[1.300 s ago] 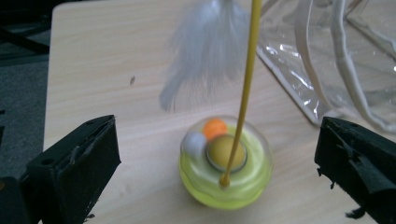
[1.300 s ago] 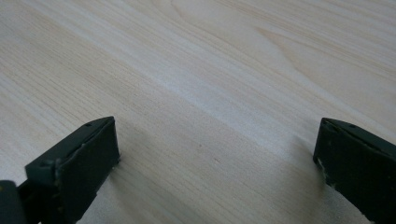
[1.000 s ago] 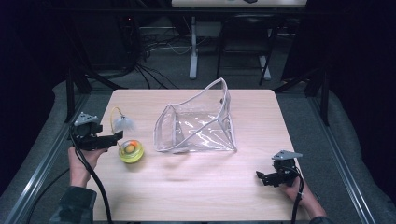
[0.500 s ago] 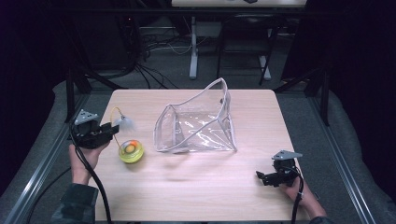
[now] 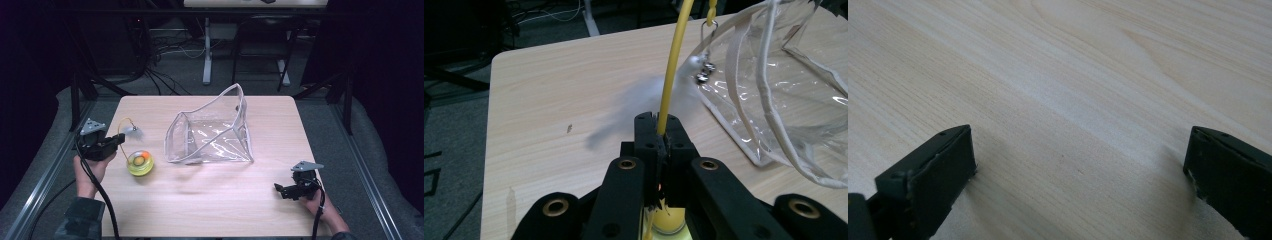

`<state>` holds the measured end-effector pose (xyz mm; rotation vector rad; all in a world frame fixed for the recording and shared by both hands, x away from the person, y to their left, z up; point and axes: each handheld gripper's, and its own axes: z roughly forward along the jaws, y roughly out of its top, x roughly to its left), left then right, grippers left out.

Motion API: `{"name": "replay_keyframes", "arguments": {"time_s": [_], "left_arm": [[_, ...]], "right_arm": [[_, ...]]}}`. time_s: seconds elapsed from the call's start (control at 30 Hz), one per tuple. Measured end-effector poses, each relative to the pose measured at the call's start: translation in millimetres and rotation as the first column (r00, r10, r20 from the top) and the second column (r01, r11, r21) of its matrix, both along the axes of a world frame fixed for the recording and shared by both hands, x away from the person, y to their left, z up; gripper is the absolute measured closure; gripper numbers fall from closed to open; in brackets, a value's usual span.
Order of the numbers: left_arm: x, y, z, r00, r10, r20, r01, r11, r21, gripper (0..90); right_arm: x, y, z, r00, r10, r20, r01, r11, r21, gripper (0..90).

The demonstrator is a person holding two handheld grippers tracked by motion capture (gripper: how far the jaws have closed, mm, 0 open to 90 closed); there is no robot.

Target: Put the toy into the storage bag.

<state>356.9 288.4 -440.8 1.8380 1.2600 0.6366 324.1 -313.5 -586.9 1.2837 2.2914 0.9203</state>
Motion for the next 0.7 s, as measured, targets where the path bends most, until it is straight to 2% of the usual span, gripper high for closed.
{"name": "replay_keyframes", "arguments": {"time_s": [0.37, 0.7], "left_arm": [[-2.4, -2.2, 4.2, 0.9999, -0.015, 0.005, 0.015, 0.9999, 0.005, 88.0], [-8.7, -0.4, 14.2, 0.999, -0.025, 0.038, 0.025, 0.9996, -0.009, 88.0]], "right_arm": [[-0.1, 0.0, 0.0, 1.0, 0.0, 0.0, 0.0, 1.0, 0.0, 0.0], [-0.3, -0.2, 0.1, 1.0, 0.001, -0.002, -0.001, 1.0, -0.001, 0.0]]}}
